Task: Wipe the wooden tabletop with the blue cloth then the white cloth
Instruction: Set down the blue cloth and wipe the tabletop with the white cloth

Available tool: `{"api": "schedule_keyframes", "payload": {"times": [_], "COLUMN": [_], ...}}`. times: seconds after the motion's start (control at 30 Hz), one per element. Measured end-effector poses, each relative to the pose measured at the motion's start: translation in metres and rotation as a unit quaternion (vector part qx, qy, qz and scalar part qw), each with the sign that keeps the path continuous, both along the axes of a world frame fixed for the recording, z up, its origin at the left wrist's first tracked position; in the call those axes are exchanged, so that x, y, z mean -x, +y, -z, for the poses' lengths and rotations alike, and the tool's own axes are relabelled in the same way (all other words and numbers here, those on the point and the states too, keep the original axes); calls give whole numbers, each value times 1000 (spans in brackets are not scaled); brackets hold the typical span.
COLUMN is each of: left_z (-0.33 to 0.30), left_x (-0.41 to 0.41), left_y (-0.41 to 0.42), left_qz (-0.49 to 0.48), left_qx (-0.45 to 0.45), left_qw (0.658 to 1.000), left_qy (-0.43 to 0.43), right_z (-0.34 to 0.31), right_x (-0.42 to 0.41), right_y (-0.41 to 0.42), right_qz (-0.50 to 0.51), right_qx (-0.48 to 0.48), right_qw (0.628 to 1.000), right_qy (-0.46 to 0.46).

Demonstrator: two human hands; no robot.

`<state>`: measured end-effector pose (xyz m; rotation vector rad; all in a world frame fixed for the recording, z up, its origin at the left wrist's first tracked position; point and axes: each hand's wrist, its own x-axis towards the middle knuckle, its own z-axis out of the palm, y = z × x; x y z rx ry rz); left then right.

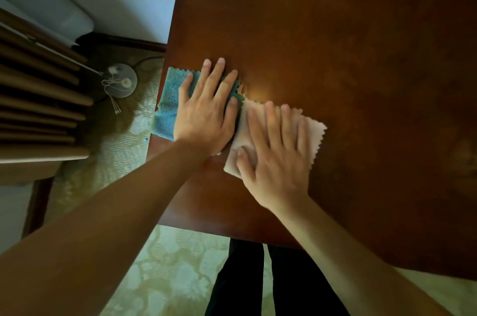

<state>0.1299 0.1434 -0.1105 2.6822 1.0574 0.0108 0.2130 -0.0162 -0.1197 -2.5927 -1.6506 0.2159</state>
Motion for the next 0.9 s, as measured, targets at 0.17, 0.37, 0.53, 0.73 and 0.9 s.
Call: {"api": "schedule_keyframes", "payload": {"times": [0.17,0.37,0.53,0.73,0.9], "left_z": [-1,3,3,-3,-2], "left_x": [1,2,3,-3,-35], "left_y": [-2,-1,-3,-16,-53], "left_qz": [3,6,11,56,118], "left_qx": [-5,-19,-21,-18,4], "left_qw": [1000,1000,1000,997,990], "left_qy": [-1,0,-18,-57,-77], "right_z": [0,1,3,6,8], "right_x": [-24,-56,11,46,26], "right_y": [3,29,-22,-65,-94], "right_qz": [-61,11,14,-10,-22], "right_qx": [6,22,-17,-60,-68], "right_qw": [998,999,1000,998,997], "right_qy": [-10,-32,-5,-2,3]}}
